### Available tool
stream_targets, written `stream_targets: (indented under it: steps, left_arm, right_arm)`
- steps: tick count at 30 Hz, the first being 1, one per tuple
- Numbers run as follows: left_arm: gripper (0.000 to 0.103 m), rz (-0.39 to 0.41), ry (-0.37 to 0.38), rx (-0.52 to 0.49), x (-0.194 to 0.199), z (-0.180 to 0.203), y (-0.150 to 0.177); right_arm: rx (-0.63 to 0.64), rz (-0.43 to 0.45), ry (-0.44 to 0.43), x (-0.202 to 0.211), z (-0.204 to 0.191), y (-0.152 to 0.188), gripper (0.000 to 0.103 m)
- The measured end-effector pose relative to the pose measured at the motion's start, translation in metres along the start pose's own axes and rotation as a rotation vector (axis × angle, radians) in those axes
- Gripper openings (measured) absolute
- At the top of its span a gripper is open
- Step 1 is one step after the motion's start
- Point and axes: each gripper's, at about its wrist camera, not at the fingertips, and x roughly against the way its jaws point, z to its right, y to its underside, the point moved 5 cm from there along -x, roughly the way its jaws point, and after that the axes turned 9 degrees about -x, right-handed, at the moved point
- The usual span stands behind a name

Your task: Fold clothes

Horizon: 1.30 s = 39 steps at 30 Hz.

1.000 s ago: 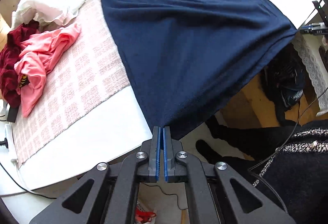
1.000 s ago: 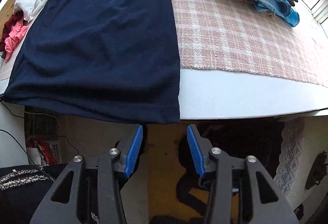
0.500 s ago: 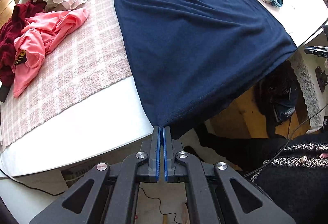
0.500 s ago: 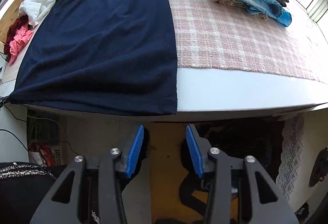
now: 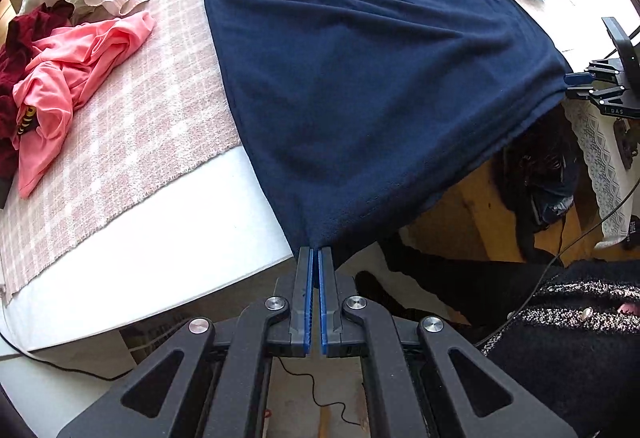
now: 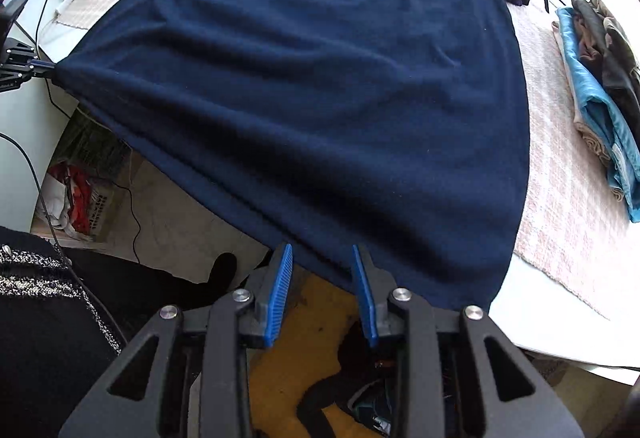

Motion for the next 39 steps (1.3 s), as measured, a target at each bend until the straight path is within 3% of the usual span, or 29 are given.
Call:
stream_targets:
  steps: [10,12,13,14,24,29,32,34,36,38,39]
  left_arm:
    - [0.002,-0.011,0.011,0.016,0.001,-0.008,0.0]
    - [0.002,-0.014,0.013,0.014,0.002,-0.009,0.0]
    - [0.002,-0.016,0.014,0.015,0.002,-0.01,0.0]
    - [0.002,-0.017,0.015,0.014,0.002,-0.011,0.0]
    - [0.002,-0.008,0.039,0.015,0.018,-0.024,0.002]
    - [0.004,-0.091,0.048,-0.003,0.007,-0.02,-0.003]
    - [0.007,-0.091,0.053,0.018,0.035,-0.034,-0.004]
    - [0.007,-0.051,0.04,0.04,0.063,-0.064,-0.026]
    - [0.007,0.017,0.01,0.045,0.088,-0.116,-0.084]
    - [0.007,0.072,-0.061,0.036,0.122,-0.148,-0.129]
    - [0.009,0.094,-0.097,0.032,0.136,-0.163,-0.149]
  right_arm:
    - [0.078,-0.041,0.002,-0.017,-0.012,-0.009,0.03]
    - [0.069,-0.036,-0.009,-0.017,-0.01,-0.012,0.02]
    - [0.063,-0.034,-0.008,-0.018,-0.008,-0.013,0.006]
    - [0.055,-0.036,-0.012,-0.016,-0.003,-0.01,0.004]
    - [0.074,-0.063,-0.004,-0.011,-0.009,-0.005,0.003]
    - [0.086,-0.109,0.028,-0.015,-0.012,0.001,0.008]
    - [-0.001,-0.034,-0.058,0.026,0.0,-0.01,0.009]
    - [-0.077,0.026,-0.141,0.06,0.013,-0.021,0.009]
    - [-0.158,0.098,-0.193,0.1,0.038,-0.043,0.01]
    - [-0.209,0.185,-0.177,0.139,0.067,-0.074,0.014]
    - [-0.24,0.221,-0.159,0.154,0.081,-0.092,0.023]
